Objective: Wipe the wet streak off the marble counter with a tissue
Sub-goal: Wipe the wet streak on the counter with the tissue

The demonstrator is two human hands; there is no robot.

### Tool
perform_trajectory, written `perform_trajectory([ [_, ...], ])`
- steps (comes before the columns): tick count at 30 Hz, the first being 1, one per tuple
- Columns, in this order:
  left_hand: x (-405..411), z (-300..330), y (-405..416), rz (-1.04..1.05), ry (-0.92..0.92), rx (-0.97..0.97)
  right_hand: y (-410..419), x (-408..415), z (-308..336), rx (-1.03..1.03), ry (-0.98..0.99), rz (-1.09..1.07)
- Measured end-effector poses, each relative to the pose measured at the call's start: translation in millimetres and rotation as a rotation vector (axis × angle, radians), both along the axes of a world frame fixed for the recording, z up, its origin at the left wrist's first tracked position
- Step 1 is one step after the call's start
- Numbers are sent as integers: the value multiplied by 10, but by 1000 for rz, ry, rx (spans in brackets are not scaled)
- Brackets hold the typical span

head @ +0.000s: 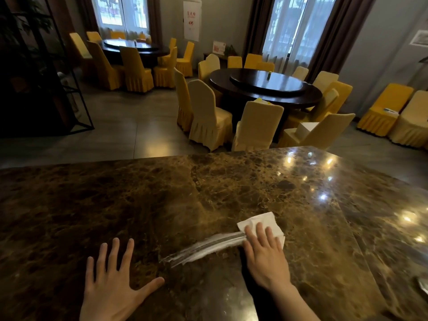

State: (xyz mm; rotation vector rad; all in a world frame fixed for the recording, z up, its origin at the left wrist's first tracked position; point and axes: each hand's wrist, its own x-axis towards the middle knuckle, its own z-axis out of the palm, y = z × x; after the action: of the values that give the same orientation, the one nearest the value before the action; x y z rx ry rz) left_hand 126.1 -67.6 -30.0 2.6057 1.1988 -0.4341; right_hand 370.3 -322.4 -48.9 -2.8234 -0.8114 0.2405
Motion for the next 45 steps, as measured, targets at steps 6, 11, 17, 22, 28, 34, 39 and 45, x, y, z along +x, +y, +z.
perform_trajectory([
  [6, 17, -10, -2, 14, 6, 1, 411, -314, 10, 67, 90, 24],
  [11, 39, -30, 19, 34, 14, -9, 863, -893, 21, 91, 116, 348],
  [17, 22, -47, 24, 33, -1, -8, 587, -746, -16, 103, 53, 401],
  [22, 30, -25, 16, 29, 7, -21, 70, -57, 36, -11, 28, -18],
  [28, 49, 21, 1, 29, 39, -21, 340, -293, 15, 15, 56, 12],
  [34, 72, 36, -17, 36, 46, 9, 759, -879, 40, 76, 130, 417],
  [39, 56, 14, 16, 26, 29, 0, 483, -622, 43, 71, 46, 394],
  [45, 55, 36, 2, 28, 34, -9, 29, -8, 111, -6, 36, -10],
])
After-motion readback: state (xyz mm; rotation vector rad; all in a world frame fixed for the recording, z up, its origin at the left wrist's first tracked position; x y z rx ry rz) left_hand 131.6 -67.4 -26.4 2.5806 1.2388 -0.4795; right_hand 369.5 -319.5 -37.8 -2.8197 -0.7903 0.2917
